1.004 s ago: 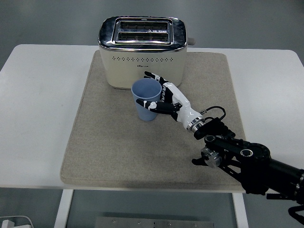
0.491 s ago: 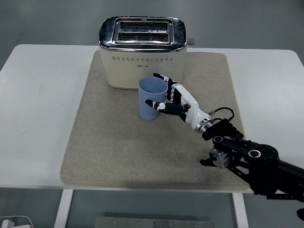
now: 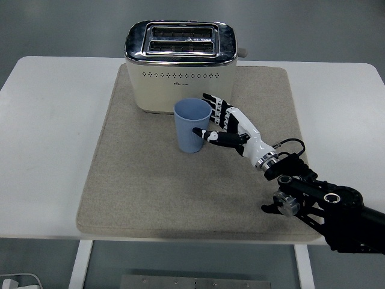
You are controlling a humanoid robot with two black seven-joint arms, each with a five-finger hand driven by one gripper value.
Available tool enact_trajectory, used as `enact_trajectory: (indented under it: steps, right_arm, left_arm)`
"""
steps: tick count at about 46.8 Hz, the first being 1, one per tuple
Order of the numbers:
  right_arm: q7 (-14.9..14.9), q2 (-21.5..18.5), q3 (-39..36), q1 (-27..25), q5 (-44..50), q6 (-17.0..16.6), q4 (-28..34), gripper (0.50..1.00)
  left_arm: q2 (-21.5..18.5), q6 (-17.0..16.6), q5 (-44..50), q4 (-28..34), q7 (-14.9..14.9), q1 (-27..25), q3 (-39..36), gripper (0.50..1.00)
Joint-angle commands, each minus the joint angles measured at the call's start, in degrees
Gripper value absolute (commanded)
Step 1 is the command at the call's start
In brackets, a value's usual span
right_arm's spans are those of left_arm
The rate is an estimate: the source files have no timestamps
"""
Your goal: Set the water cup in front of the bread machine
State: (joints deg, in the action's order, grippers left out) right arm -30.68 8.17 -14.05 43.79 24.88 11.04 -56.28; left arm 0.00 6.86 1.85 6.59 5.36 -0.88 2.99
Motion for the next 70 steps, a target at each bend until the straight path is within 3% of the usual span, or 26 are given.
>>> enact_trajectory:
  steps: [1,39,52,63,70]
  right_arm:
    - [0.0,0.9,0.0,-0.1,0.0,0.6,-0.8,0.915]
    - [-0.2,6.9,-0.1,-2.7,0.0,2.4,-3.0,0.915]
    - [0.1,11.7,-1.7,-3.1,-0.4,2.5,-3.0,0.915]
    - [0.8,16.4,-2.6,-2.0,-5.7,1.6,-3.0,0.915]
    - [1.3,18.2,-2.6,0.5,-11.6,-0.7,-2.7,0.915]
  left_arm:
    - [0.0,0.0,0.0,0.0,0.0,0.0,0.0,1.0]
    - [0.0,0.0,0.0,0.0,0.0,0.0,0.0,1.0]
    - [0.0,0.0,0.0,0.0,0.0,0.0,0.0,1.0]
    - [0.0,0.0,0.0,0.0,0.0,0.0,-0.1,1.0]
    - [0.0,0.0,0.0,0.0,0.0,0.0,0.0,1.0]
